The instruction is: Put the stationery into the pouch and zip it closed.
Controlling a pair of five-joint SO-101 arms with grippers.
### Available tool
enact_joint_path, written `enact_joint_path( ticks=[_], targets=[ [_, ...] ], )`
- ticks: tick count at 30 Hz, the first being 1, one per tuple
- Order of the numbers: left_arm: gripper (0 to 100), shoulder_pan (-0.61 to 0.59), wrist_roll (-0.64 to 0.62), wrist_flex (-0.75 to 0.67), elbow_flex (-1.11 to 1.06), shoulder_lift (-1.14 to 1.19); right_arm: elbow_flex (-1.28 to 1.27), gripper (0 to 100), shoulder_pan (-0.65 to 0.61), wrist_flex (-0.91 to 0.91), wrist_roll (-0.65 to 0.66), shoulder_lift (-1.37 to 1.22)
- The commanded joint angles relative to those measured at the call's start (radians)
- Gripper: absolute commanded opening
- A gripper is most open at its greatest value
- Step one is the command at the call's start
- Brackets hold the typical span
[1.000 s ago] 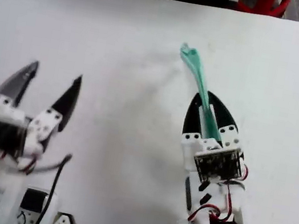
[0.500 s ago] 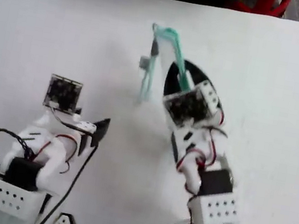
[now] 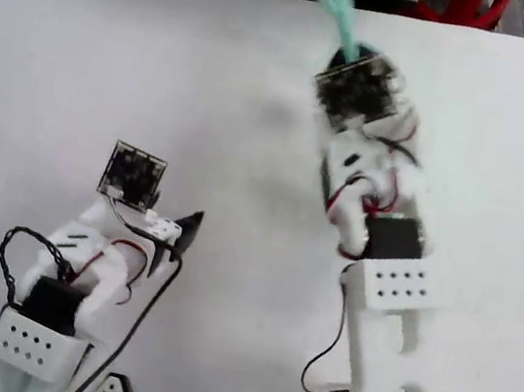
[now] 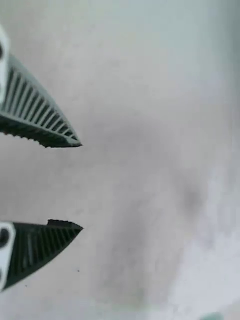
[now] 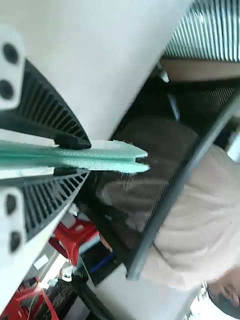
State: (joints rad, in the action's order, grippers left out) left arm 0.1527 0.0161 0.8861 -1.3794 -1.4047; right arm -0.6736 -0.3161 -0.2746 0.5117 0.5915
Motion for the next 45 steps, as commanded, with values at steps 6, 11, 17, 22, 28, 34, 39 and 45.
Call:
enact_joint_path(
  ticks=[6,11,17,22,28,34,39,45],
  targets=[
    [23,-0.097,0.008,0.101,0.115,0.007,-0.270,2.2,-0.251,-0.013,0.058,0.061],
    [23,-0.372,0.003,0.149,0.233,0.007,-0.319,2.2,-0.282,-0.137,-0.026,0.156],
    [23,-0.429,0.005,0.149,0.245,0.005,-0.405,2.2,-0.390,-0.194,-0.103,0.226],
    [23,-0.429,0.002,0.149,0.252,0.005,-0.505,2.2,-0.438,0.035,-0.101,0.136],
    [23,-0.418,0.002,0.150,0.247,0.005,-0.502,2.2,-0.455,0.070,-0.095,-0.030],
    [23,-0.318,0.011,0.144,0.210,0.005,-0.446,2.2,-0.452,0.070,-0.080,-0.133],
    [23,-0.272,0.092,0.146,0.193,0.007,-0.419,2.2,-0.452,0.064,0.038,-0.257],
    [23,-0.254,0.123,0.141,0.183,0.007,-0.358,2.1,-0.371,-0.012,0.081,-0.275]
  ],
)
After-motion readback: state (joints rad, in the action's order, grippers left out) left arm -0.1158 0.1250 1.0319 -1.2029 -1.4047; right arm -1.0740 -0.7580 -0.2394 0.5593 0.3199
